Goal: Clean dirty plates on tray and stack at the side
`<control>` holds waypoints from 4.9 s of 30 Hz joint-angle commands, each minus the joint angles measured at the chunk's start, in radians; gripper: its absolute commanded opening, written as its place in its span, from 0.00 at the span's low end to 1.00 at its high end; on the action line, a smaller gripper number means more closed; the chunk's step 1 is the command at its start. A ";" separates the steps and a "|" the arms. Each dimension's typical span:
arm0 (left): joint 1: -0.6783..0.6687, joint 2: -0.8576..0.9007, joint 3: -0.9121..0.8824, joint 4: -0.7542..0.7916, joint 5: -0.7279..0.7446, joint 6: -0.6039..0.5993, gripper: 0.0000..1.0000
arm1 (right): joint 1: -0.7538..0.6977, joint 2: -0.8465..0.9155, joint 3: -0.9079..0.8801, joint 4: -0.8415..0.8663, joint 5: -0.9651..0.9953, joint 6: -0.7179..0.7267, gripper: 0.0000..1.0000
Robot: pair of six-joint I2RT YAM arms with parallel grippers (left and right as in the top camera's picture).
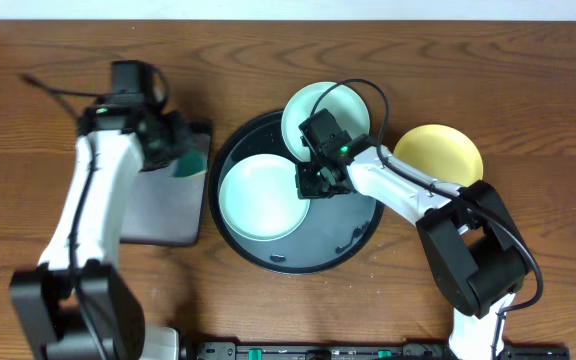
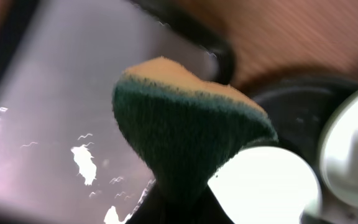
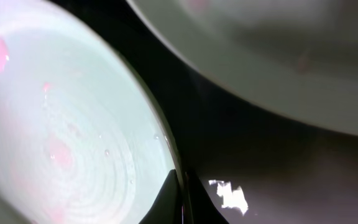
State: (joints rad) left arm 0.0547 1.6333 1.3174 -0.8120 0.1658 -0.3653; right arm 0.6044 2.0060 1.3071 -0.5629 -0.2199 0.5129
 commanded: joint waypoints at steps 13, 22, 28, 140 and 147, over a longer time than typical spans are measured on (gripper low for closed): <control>0.095 -0.058 0.025 -0.085 -0.111 0.043 0.08 | 0.135 -0.089 0.340 -0.377 0.565 -0.378 0.01; 0.095 -0.058 0.025 -0.085 -0.111 0.043 0.08 | 0.323 -0.110 0.447 -0.466 1.068 -0.398 0.01; 0.095 -0.058 0.025 -0.085 -0.111 0.043 0.08 | 0.411 -0.158 0.447 -0.436 1.281 -0.399 0.01; 0.095 -0.056 0.021 -0.092 -0.126 0.061 0.08 | -0.412 0.270 0.505 -0.198 -0.195 -0.477 0.55; 0.095 -0.056 0.021 -0.092 -0.126 0.061 0.08 | -0.393 0.289 0.505 -0.180 -0.144 -0.465 0.19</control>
State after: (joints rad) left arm 0.1459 1.5806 1.3205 -0.9020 0.0521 -0.3161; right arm 0.2028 2.2887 1.7851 -0.7456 -0.3866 0.0475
